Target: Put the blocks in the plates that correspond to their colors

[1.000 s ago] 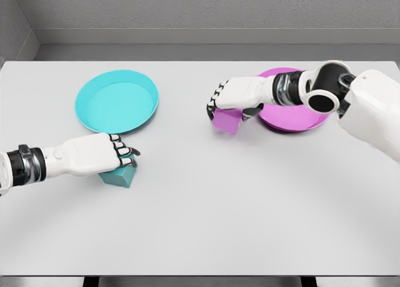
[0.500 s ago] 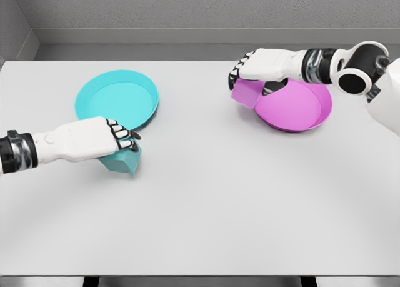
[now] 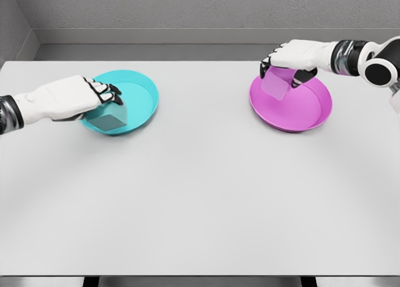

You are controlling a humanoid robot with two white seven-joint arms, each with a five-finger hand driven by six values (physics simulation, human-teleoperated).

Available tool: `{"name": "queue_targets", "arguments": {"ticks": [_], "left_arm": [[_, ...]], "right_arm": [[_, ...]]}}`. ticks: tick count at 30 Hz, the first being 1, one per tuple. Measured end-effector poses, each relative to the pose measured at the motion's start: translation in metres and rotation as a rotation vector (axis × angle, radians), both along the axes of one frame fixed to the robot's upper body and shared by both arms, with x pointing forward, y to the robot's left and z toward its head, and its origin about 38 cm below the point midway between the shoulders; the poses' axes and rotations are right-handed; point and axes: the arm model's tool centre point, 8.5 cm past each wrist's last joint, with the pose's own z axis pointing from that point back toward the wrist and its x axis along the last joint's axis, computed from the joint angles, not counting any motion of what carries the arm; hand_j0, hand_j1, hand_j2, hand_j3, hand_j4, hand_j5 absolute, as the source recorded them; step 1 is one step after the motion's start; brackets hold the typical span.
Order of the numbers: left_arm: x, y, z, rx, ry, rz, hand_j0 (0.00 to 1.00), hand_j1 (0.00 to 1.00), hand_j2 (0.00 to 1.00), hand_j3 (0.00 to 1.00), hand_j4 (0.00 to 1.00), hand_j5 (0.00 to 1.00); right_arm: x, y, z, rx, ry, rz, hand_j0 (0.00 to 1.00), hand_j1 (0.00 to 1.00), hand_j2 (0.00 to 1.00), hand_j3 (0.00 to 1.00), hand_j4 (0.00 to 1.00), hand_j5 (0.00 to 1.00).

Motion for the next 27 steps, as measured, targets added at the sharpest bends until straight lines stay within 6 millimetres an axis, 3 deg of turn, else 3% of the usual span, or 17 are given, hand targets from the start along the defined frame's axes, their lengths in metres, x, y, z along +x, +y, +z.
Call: {"name": "queue_targets", "arguments": {"ticks": [9, 10, 11, 13, 16, 18, 19, 23, 26, 27], "left_arm": [[0.028, 0.004, -0.007, -0.031, 0.025, 0.063, 0.45, 0.45, 0.45, 0.45, 0.45, 0.45], [0.031, 0.004, -0.008, -0.035, 0.027, 0.069, 0.45, 0.45, 0.45, 0.45, 0.45, 0.45], [0.035, 0.004, -0.008, -0.04, 0.028, 0.075, 0.45, 0.45, 0.45, 0.45, 0.45, 0.45], [0.045, 0.002, -0.003, -0.048, 0.024, 0.087, 0.46, 0.46, 0.46, 0.46, 0.46, 0.46], [0.053, 0.0, -0.014, -0.052, 0.057, 0.103, 0.48, 0.48, 0.48, 0.48, 0.48, 0.48], [0.056, 0.0, -0.018, -0.053, 0.071, 0.11, 0.71, 0.71, 0.71, 0.71, 0.71, 0.71], [0.057, -0.001, -0.021, -0.056, 0.078, 0.112, 0.97, 0.97, 0.97, 0.97, 0.97, 0.97], [0.062, -0.003, -0.023, -0.068, 0.086, 0.121, 1.0, 1.0, 1.0, 1.0, 1.0, 1.0], [0.064, -0.004, -0.025, -0.073, 0.093, 0.126, 1.0, 1.0, 1.0, 1.0, 1.0, 1.0], [0.064, -0.003, -0.026, -0.076, 0.095, 0.127, 1.0, 1.0, 1.0, 1.0, 1.0, 1.0]], "right_arm": [[0.003, -0.015, -0.022, -0.021, 0.046, -0.049, 0.57, 0.57, 0.57, 0.57, 0.57, 0.57], [0.003, -0.016, -0.023, -0.021, 0.049, -0.053, 0.61, 0.61, 0.61, 0.61, 0.61, 0.61], [0.004, -0.018, -0.024, -0.022, 0.053, -0.06, 1.0, 1.0, 1.0, 1.0, 1.0, 1.0], [0.006, -0.024, -0.026, -0.021, 0.061, -0.085, 1.0, 1.0, 1.0, 1.0, 1.0, 1.0], [0.007, -0.027, -0.028, -0.02, 0.066, -0.103, 1.0, 1.0, 1.0, 1.0, 1.0, 1.0], [0.008, -0.028, -0.027, -0.019, 0.065, -0.106, 1.0, 1.0, 1.0, 1.0, 1.0, 1.0], [0.008, -0.028, -0.026, -0.018, 0.063, -0.107, 1.0, 1.0, 1.0, 1.0, 1.0, 1.0], [0.009, -0.03, -0.017, 0.005, 0.044, -0.108, 1.0, 1.0, 1.0, 1.0, 1.0, 1.0], [0.004, -0.041, 0.001, 0.028, 0.003, -0.112, 1.0, 1.0, 1.0, 1.0, 1.0, 1.0], [-0.001, -0.045, -0.003, 0.033, 0.005, -0.112, 1.0, 1.0, 1.0, 1.0, 1.0, 1.0]]}}
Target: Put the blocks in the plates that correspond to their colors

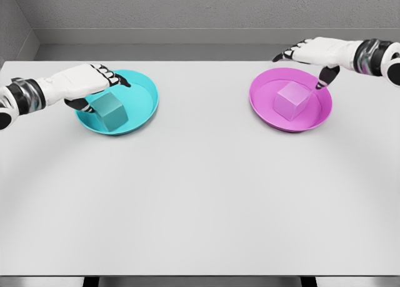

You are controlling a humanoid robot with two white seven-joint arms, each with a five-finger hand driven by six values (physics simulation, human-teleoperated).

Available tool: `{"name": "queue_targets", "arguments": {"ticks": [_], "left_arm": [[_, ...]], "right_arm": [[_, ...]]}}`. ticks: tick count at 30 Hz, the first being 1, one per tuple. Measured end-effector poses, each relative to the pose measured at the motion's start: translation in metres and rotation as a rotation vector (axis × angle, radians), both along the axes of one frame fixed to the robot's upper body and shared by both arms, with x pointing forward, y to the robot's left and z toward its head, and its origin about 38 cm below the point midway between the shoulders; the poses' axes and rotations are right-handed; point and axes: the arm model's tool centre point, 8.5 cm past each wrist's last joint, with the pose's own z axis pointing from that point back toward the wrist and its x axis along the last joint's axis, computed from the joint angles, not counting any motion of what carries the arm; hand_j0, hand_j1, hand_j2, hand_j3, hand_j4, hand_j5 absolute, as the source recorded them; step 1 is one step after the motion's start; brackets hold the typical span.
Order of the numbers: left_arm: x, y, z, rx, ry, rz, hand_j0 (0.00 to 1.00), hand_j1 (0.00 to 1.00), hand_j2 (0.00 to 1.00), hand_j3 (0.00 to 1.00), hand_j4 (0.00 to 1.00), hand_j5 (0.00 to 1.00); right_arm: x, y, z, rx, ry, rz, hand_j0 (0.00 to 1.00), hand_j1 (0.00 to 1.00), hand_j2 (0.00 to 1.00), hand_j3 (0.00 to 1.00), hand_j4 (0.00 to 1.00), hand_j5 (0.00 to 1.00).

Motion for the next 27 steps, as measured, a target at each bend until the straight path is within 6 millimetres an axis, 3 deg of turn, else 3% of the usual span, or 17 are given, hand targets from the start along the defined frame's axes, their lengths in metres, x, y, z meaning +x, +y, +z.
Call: {"name": "queue_targets", "arguments": {"ticks": [4, 8, 10, 12, 15, 18, 22, 27], "left_arm": [[-0.015, 0.008, -0.001, -0.028, 0.013, -0.014, 1.0, 1.0, 1.0, 1.0, 1.0, 1.0], [-0.034, 0.025, 0.028, -0.053, -0.015, -0.036, 1.0, 1.0, 1.0, 1.0, 1.0, 1.0], [-0.045, 0.039, 0.026, -0.067, 0.005, -0.02, 1.0, 1.0, 1.0, 1.0, 1.0, 1.0], [-0.065, 0.057, 0.008, -0.091, 0.058, 0.009, 1.0, 1.0, 1.0, 1.0, 1.0, 1.0], [-0.08, 0.075, 0.017, -0.131, 0.054, 0.038, 1.0, 1.0, 1.0, 1.0, 1.0, 1.0], [-0.099, 0.091, 0.009, -0.154, 0.077, 0.074, 1.0, 1.0, 1.0, 1.0, 1.0, 1.0], [-0.099, 0.097, 0.036, -0.173, 0.01, 0.079, 1.0, 1.0, 1.0, 1.0, 1.0, 1.0], [-0.1, 0.096, 0.045, -0.177, -0.014, 0.073, 1.0, 1.0, 1.0, 1.0, 1.0, 1.0]], "right_arm": [[-0.034, -0.022, -0.017, 0.018, 0.006, 0.034, 1.0, 1.0, 1.0, 1.0, 1.0, 1.0], [-0.061, -0.038, 0.002, 0.03, -0.053, 0.094, 1.0, 1.0, 1.0, 1.0, 1.0, 1.0], [-0.071, -0.045, 0.002, 0.033, -0.056, 0.118, 1.0, 1.0, 1.0, 1.0, 1.0, 1.0], [-0.077, -0.05, 0.007, 0.033, -0.069, 0.14, 1.0, 1.0, 1.0, 1.0, 1.0, 1.0], [-0.087, -0.053, 0.0, 0.024, -0.055, 0.166, 1.0, 1.0, 1.0, 1.0, 1.0, 1.0], [-0.09, -0.054, 0.004, 0.018, -0.065, 0.18, 1.0, 1.0, 1.0, 1.0, 1.0, 1.0], [-0.092, -0.052, 0.008, 0.014, -0.074, 0.191, 1.0, 1.0, 1.0, 1.0, 1.0, 1.0], [-0.092, -0.051, 0.009, 0.013, -0.078, 0.196, 1.0, 1.0, 1.0, 1.0, 1.0, 1.0]]}}
